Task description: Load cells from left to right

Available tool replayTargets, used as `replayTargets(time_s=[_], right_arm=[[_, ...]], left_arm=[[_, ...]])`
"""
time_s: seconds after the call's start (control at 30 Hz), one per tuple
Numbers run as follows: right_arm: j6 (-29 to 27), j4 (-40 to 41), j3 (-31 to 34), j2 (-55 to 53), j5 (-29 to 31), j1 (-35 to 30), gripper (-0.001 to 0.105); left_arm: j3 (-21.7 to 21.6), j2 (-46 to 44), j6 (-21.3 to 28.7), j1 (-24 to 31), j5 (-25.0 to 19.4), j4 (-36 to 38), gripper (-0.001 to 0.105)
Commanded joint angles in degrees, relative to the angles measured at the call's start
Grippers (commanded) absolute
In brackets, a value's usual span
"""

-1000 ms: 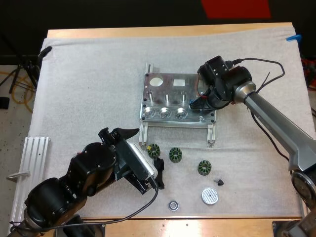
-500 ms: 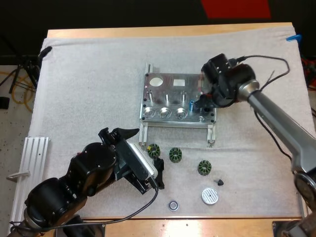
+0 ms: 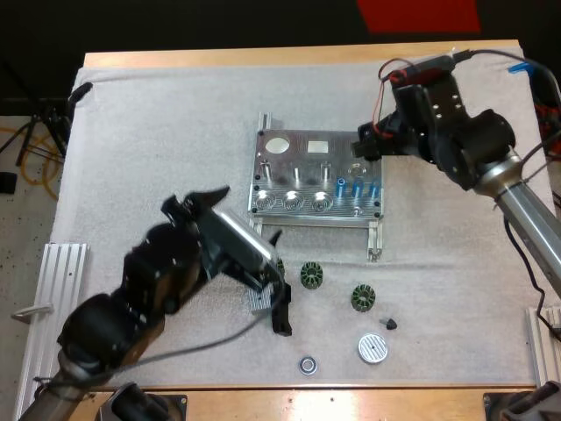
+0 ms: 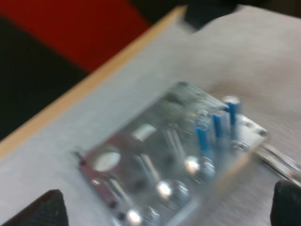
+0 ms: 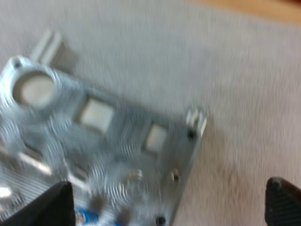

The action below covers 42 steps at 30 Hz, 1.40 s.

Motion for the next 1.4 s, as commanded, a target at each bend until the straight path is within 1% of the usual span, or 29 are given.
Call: replayTargets(time_s=[0.0, 0.07, 0.1, 0.13, 0.17, 0.23, 0.27, 0.3, 0.37, 0.4, 0.47, 0.57, 0.7, 0.8, 0.87, 0.9, 0.97, 1.03, 1.1, 1.23, 1.27, 1.37], right_arm=[[-0.77, -2.02, -0.51, -1.13, 0.08, -0.83, 0.079], [-0.77, -3.00, -0.51, -1.56, -0.08, -2.50, 0.079], [-0.77, -3.01, -0.51, -1.56, -0.08, -2.91, 0.079], [-0.77, -3.02, -0.51, -1.67, -0.08, -4.24, 0.079], [-0.77, -2.85, -0.51, -1.72, -0.61, -5.83, 0.079], [-0.64, -2.83, -0.51, -2.07, -2.29, -8.43, 0.079], [-0.64, -2.83, -0.51, -2.35, -2.83, -9.90, 0.079], [-0.64, -2.83, -0.51, -2.44, -2.95, -10.80, 0.079], [-0.64, -2.83, -0.51, -3.41, -2.99, -14.32, 0.079], [-0.64, -2.68, -0.51, -3.73, -2.99, -14.88, 0.079], [-0.77, -1.90, -0.51, -5.25, -2.99, -18.29, 0.079], [-2.05, -1.24, 0.13, -7.55, -2.99, -21.93, 0.079], [-3.31, -1.58, 3.57, -12.37, -2.99, -25.27, 0.079], [-4.57, -2.37, 9.09, -18.42, -2.99, -26.68, 0.079], [-4.57, -2.95, 13.72, -23.66, -2.99, -26.71, 0.079], [-4.57, -3.02, 14.93, -25.19, -2.99, -26.71, 0.079], [-4.57, -3.03, 19.47, -30.85, -2.99, -26.71, 0.079], [-4.57, -3.13, 22.09, -35.74, -2.99, -26.71, 0.079], [-4.57, -3.10, 24.72, -40.03, -2.99, -26.71, 0.079], [-4.57, -2.95, 29.23, -49.52, -2.99, -26.71, 0.079], [-4.33, -2.95, 30.53, -52.44, -2.99, -26.71, 0.079], [-3.16, -2.95, 33.72, -59.70, -2.99, -26.71, 0.079]], left_arm=[[-0.32, 0.73, 0.92, 3.56, 0.96, -3.05, 0.085], [-0.32, 1.88, 3.15, 9.23, 3.71, -5.28, 0.085], [-0.32, 2.03, 3.35, 10.59, 4.20, -5.56, 0.085], [-0.32, 2.41, 3.58, 13.29, 5.27, -6.26, 0.085], [-0.32, 2.63, 3.62, 15.39, 6.55, -6.53, 0.085], [-0.32, 2.74, 3.59, 19.42, 7.67, -6.54, 0.085], [-0.32, 2.71, 3.59, 21.25, 8.24, -6.54, 0.085], [-0.32, 2.71, 3.59, 21.96, 8.57, -6.54, 0.085], [-0.32, 2.71, 3.59, 26.22, 9.34, -6.54, 0.085], [-0.32, 2.71, 3.59, 27.29, 9.75, -6.54, 0.085], [-0.32, 2.71, 3.89, 31.03, 12.03, -6.54, 0.085], [-0.32, 2.71, 3.85, 34.67, 12.94, -6.54, 0.085], [-0.32, 2.71, 3.85, 36.15, 12.93, -6.14, 0.085], [-0.32, 1.81, 3.85, 35.95, 13.49, -5.14, 0.085], [-0.32, 0.15, 3.85, 35.96, 15.16, -3.52, 0.085], [-0.32, -0.44, 3.85, 35.96, 15.31, -3.26, 0.085], [-0.32, -3.12, 3.85, 35.96, 16.32, -2.11, 0.085], [-0.32, -5.40, 3.75, 35.84, 16.91, -1.37, 0.085], [-0.32, -8.10, 3.50, 35.09, 17.72, -0.30, 0.085], [-0.32, -13.70, 2.69, 30.25, 19.31, 4.47, 0.085], [-0.32, -15.39, 2.69, 28.94, 19.17, 6.66, 0.085], [0.00, -19.39, 2.69, 27.26, 18.50, 10.83, 0.085]])
